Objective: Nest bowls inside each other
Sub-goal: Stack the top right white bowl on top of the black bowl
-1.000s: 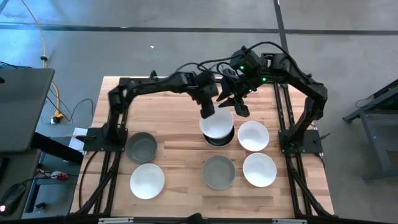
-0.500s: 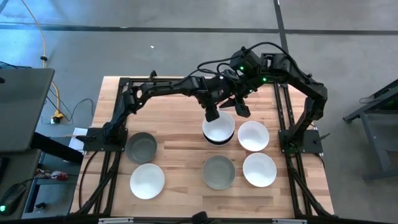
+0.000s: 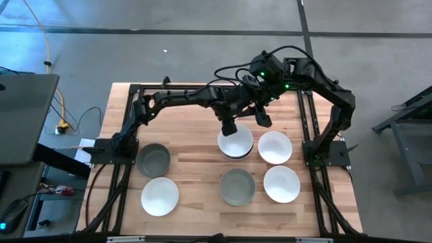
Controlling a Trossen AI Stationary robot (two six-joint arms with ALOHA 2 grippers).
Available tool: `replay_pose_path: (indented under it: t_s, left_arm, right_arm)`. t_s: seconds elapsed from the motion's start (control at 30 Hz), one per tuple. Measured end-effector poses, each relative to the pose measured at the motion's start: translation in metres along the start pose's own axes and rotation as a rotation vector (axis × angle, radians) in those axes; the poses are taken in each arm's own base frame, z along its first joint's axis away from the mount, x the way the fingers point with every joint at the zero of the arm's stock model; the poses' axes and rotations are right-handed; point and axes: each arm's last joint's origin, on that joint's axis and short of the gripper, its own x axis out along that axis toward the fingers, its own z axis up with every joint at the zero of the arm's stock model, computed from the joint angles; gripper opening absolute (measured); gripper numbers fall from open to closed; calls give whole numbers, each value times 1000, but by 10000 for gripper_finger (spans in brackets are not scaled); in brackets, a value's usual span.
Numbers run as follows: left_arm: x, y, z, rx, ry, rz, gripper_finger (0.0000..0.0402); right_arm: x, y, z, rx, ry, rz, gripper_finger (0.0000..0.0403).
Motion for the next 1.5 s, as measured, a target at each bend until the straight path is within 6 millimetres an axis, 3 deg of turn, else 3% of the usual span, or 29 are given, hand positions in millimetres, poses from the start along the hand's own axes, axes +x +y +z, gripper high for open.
replay_pose_path:
  t_s: [1.07,1.33,1.5]
  left_arm:
    - [1,-3,-6,-5,69,41,0]
    - [19,-3,-9,1,103,31,0]
    - [20,-3,-8,7,96,28,0]
  right_arm:
    - [3,9,2,3,2,23,105]
    - [3,9,2,3,2,23,105]
    - [3,9,2,3,2,24,105]
